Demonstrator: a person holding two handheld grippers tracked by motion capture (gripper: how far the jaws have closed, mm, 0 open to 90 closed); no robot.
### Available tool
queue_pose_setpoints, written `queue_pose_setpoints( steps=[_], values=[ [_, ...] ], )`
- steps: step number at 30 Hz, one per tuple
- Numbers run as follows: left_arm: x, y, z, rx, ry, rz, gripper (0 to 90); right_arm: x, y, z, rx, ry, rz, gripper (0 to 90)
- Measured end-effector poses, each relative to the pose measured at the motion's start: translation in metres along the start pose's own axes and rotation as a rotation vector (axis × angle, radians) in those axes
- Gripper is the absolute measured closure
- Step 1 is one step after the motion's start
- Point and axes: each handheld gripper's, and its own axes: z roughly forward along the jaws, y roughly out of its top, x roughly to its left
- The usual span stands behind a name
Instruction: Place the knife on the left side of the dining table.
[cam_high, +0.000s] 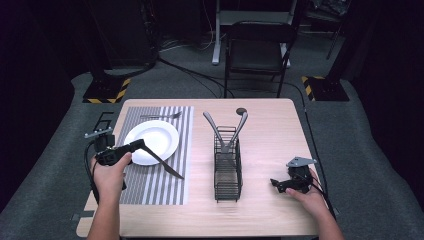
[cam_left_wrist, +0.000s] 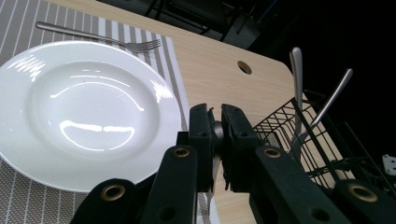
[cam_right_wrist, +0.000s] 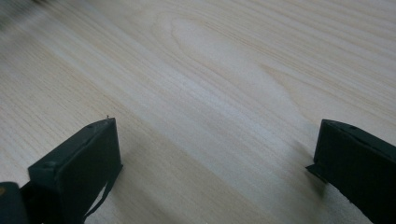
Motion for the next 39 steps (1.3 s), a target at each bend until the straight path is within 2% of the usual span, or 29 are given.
queue_pose_setpoints(
  steps=[2, 3, 9, 26, 39],
  values=[
    [0.004, -0.001, -0.001, -0.003, 0.007, -0.015, 82.8, 0.000, 0.000, 0.000, 0.000, -0.002, 0.001, 0.0],
    [0.006, -0.002, -0.002, 0.001, 0.010, -0.010, 82.7, 0.000, 0.000, 0.000, 0.000, -0.002, 0.001, 0.0],
    [0.018, -0.006, -0.004, -0.017, 0.011, -0.059, 82.2, 0.000, 0.000, 0.000, 0.001, -0.002, 0.000, 0.0],
    [0.041, -0.021, -0.009, -0.043, 0.039, -0.106, 80.1, 0.000, 0.000, 0.000, 0.001, -0.001, 0.002, 0.0],
    [0.059, -0.032, -0.011, -0.061, 0.041, -0.137, 78.7, 0.000, 0.000, 0.000, 0.000, -0.002, 0.002, 0.0]
  ],
)
